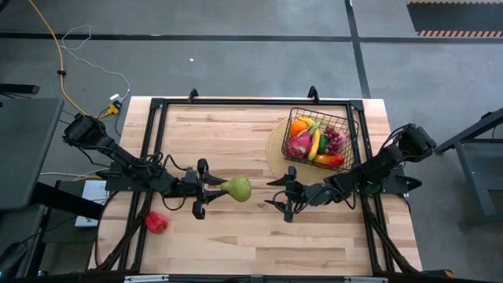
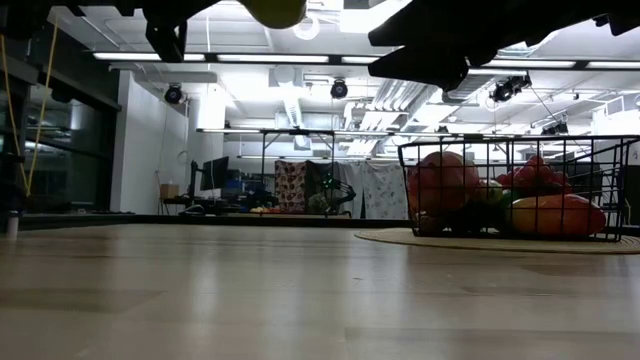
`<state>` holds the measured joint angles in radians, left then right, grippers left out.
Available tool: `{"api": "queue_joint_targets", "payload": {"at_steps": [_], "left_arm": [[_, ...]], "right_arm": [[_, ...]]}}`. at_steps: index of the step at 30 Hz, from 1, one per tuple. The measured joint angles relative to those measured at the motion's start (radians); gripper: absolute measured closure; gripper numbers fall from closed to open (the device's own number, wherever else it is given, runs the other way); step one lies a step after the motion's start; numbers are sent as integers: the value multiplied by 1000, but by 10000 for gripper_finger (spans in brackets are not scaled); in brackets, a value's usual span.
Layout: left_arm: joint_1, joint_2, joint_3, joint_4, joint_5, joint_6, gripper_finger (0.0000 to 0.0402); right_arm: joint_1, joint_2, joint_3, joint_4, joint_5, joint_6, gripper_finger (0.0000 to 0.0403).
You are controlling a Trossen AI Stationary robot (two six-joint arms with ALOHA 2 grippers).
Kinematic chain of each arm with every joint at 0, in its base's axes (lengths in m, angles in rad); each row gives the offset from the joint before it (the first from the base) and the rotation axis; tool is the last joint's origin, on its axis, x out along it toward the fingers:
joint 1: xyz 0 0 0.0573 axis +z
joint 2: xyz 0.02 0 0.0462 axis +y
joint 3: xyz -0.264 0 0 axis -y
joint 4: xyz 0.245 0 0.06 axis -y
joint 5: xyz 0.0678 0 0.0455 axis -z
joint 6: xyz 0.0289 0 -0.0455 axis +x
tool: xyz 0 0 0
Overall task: Build produce basket
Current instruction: Put the pear into the wire basket
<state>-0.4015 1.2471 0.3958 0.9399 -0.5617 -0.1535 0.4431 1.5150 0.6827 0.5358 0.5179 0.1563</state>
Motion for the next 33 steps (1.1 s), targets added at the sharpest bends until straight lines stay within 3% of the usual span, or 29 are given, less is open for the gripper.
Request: {"api": "queue_joint_targets", "payload": {"at_steps": [25,29,33], "left_arm": [[0,0,0,0,0,0,274],[0,0,0,0,0,0,274],[0,0,0,0,1,0,274]], "right_arm": [[-18,0,0,0,70,0,132],[-17,0,0,-1,92,-26,104],[-14,0,0,-27,105,-26,50]]}}
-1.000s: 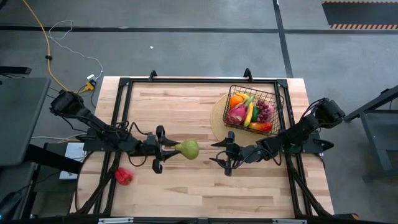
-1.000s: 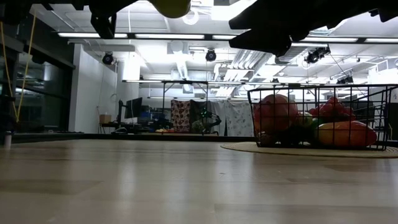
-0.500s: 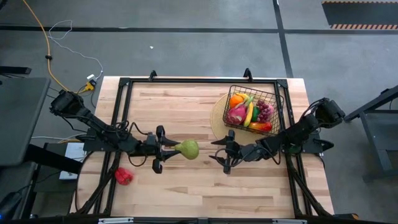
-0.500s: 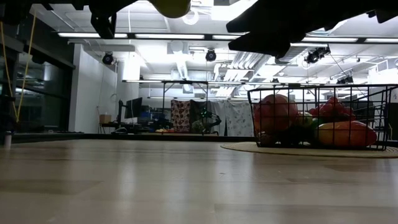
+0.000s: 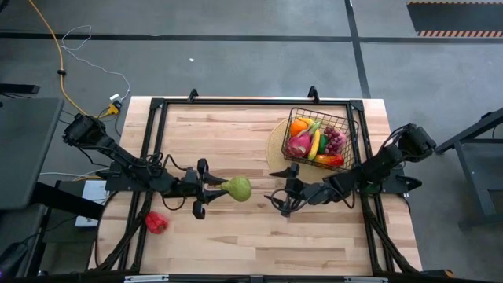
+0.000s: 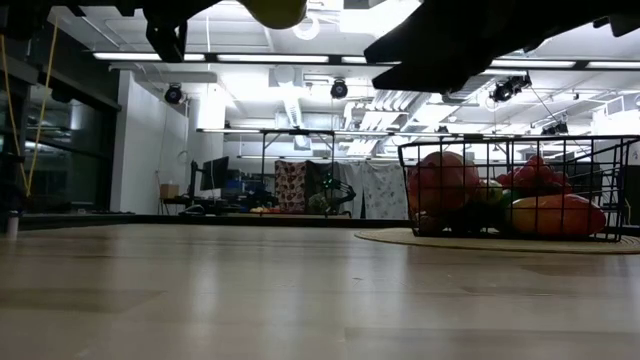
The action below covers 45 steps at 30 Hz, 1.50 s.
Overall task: Build produce basket
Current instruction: Put the pear into the wire basket
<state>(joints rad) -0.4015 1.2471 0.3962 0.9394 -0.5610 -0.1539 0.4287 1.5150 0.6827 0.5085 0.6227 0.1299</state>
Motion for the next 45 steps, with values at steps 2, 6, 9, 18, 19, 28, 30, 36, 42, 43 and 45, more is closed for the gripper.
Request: {"api": "queue_joint_targets", "payload": {"at_steps": [2,6,9,18,19,28,30,36,42,43,45], "left_arm": [[0,0,0,0,0,0,274],[0,0,0,0,0,0,274],[0,0,0,0,0,-3,274],[0,0,0,0,0,-8,274],[0,0,0,0,0,-11,274],[2,0,0,1,2,-44,274],[2,0,0,1,2,-45,274],[2,0,1,8,2,-64,274],[2,0,19,9,0,-83,274],[2,3,26,9,0,-87,274],[2,17,37,11,0,-98,274]], "right_arm": [[6,0,0,-16,46,0,20],[12,0,0,-37,110,9,17],[11,0,0,-34,96,22,27],[-3,1,0,-19,50,106,29],[-7,1,0,4,22,106,29],[-22,51,0,314,-144,23,29],[-25,74,0,381,-181,23,29],[-43,138,1,559,-188,71,29],[-69,181,40,572,-233,216,29],[-71,192,52,571,-251,227,29],[-71,209,75,567,-264,227,29]]}}
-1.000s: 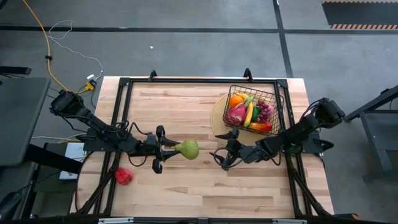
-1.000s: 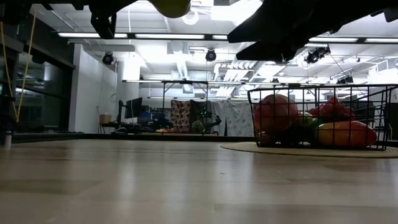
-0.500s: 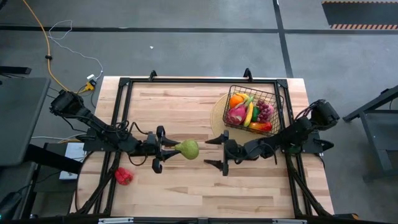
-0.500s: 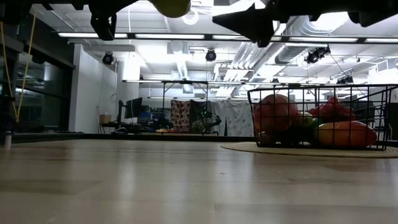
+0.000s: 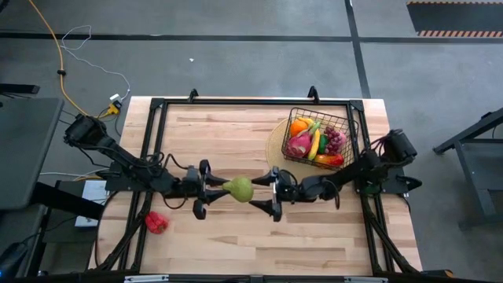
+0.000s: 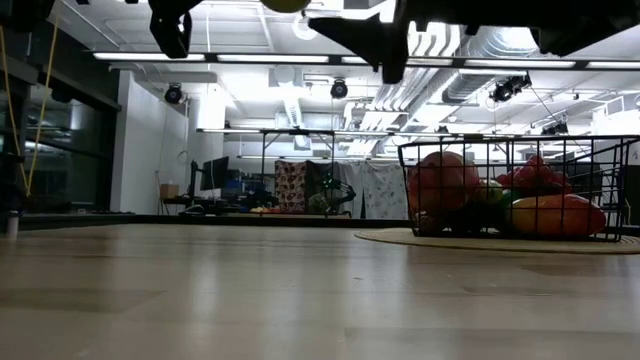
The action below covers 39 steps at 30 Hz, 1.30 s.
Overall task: Build produce basket
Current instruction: Put the pear into the wire basket
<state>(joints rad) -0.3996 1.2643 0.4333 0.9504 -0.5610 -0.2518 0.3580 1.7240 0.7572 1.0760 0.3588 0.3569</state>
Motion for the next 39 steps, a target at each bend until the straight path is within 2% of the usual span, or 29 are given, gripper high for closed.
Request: {"api": "queue_joint_targets", "payload": {"at_steps": [7,12,25,29,34,39], "left_arm": [[6,28,6,-3,-5,-23,274],[11,39,6,0,23,-50,274],[13,89,58,-1,61,-77,274],[13,93,64,-5,61,-77,274],[11,93,65,-29,-54,-82,274],[11,95,65,-34,-95,-91,274]], "right_arm": [[22,13,49,-18,17,-74,29],[29,13,59,-49,33,-66,29],[33,12,60,-13,-49,-93,29],[38,11,60,8,-42,-101,29],[34,12,60,9,-82,-110,29],[32,12,60,4,-86,-110,29]]}}
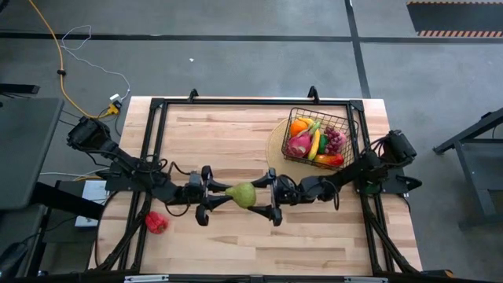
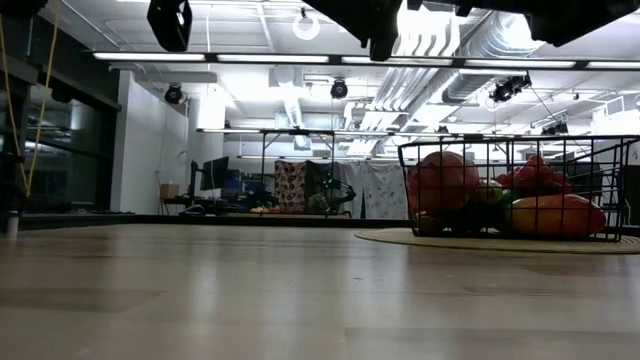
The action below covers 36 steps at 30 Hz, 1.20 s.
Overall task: Build produce basket
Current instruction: Put the pear into the wire basket
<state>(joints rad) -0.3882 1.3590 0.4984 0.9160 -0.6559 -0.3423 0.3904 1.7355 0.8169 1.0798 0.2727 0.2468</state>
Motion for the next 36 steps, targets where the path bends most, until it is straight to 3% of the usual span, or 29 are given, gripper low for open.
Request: {"api": "queue_joint_targets", "payload": {"at_steps": [5,12,23,28,36], "left_arm": [[0,0,0,-10,-15,-2,274],[3,0,-3,-8,55,-44,274],[3,2,-5,0,66,2,271],[3,2,-5,2,68,-6,232],[2,2,-5,5,87,-22,139]], "right_arm": [[-2,0,0,-4,-36,-2,29],[2,0,0,-8,19,11,29],[2,0,1,-38,26,-14,29],[2,0,1,-46,32,-21,35],[3,-1,3,-52,49,-21,81]]}}
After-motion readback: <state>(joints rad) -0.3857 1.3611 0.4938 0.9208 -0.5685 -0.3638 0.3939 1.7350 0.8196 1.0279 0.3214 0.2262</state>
